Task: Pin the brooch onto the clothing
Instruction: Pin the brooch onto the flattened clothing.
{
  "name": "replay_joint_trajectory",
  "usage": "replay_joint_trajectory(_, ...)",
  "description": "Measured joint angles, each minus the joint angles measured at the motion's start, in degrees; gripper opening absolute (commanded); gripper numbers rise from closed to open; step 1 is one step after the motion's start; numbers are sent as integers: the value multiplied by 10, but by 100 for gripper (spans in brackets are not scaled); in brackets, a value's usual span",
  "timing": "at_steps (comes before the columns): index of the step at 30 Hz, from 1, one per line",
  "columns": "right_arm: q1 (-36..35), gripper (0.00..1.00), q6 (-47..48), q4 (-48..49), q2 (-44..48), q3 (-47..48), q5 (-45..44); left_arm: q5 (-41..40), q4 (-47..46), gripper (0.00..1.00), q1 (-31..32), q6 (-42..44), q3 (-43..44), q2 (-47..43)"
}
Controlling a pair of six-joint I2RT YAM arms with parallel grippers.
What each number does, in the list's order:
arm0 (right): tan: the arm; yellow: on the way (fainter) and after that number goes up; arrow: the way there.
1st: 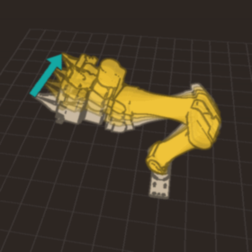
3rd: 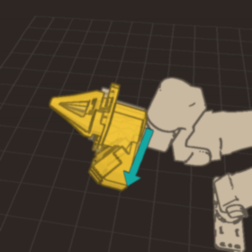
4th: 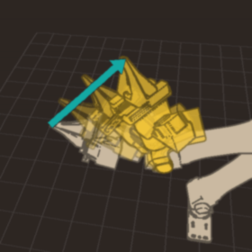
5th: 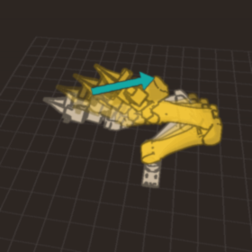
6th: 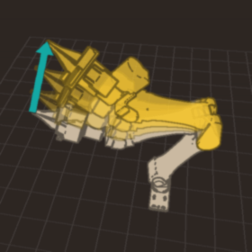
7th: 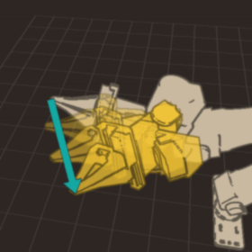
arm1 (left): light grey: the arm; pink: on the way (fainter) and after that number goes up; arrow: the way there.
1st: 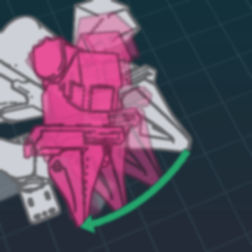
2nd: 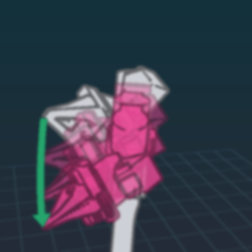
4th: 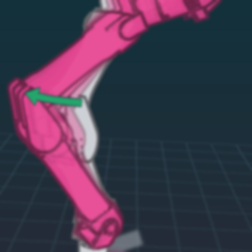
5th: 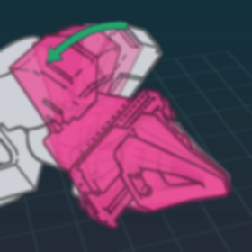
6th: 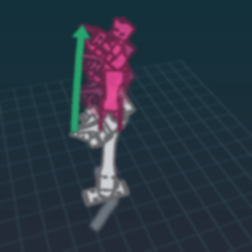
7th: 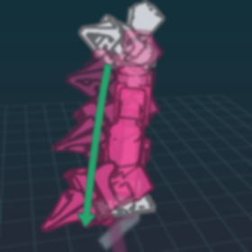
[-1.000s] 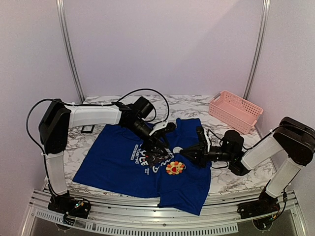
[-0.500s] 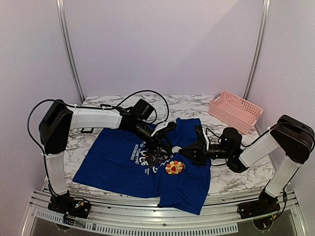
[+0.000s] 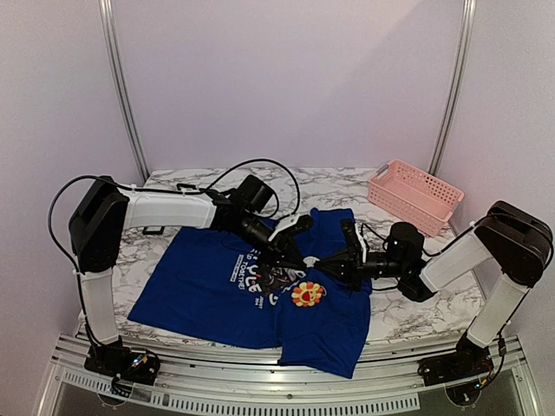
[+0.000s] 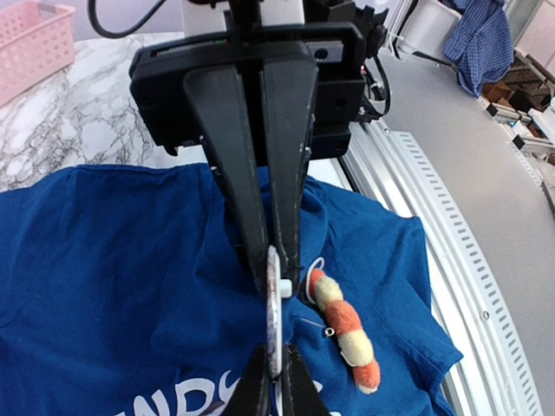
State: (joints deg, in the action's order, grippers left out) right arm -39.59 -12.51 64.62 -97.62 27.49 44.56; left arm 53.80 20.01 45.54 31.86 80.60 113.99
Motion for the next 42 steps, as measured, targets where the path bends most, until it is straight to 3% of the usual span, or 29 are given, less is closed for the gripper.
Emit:
replay_joint_trajectory(4, 1, 0, 4, -4, 0, 0, 0, 1, -10, 0, 1, -21, -5, 0)
replay_joint_trajectory(9, 2, 30, 5, -8, 1, -2, -32, -8, -42, 0, 1, -83, -13, 0)
replay_joint_trajectory(14, 2, 41, 2, -11, 25, -31, -90, -41, -69, 0, 2, -162, -18, 0)
replay_joint_trajectory(21, -30, 40, -1, 1, 21, -36, -167, -78, -88, 0, 3, -247, -20, -5)
replay_joint_trajectory(24, -36, 36, -10, 37, -12, -33, -188, -88, -91, 0, 4, -262, -24, -9)
replay_joint_trajectory(31, -40, 36, -29, 67, -47, -29, -214, -97, -100, 0, 8, -266, -27, -10)
replay_joint_trajectory(42, -42, 18, -41, 104, -76, -11, -218, -112, -108, 0, 11, -266, -28, -10)
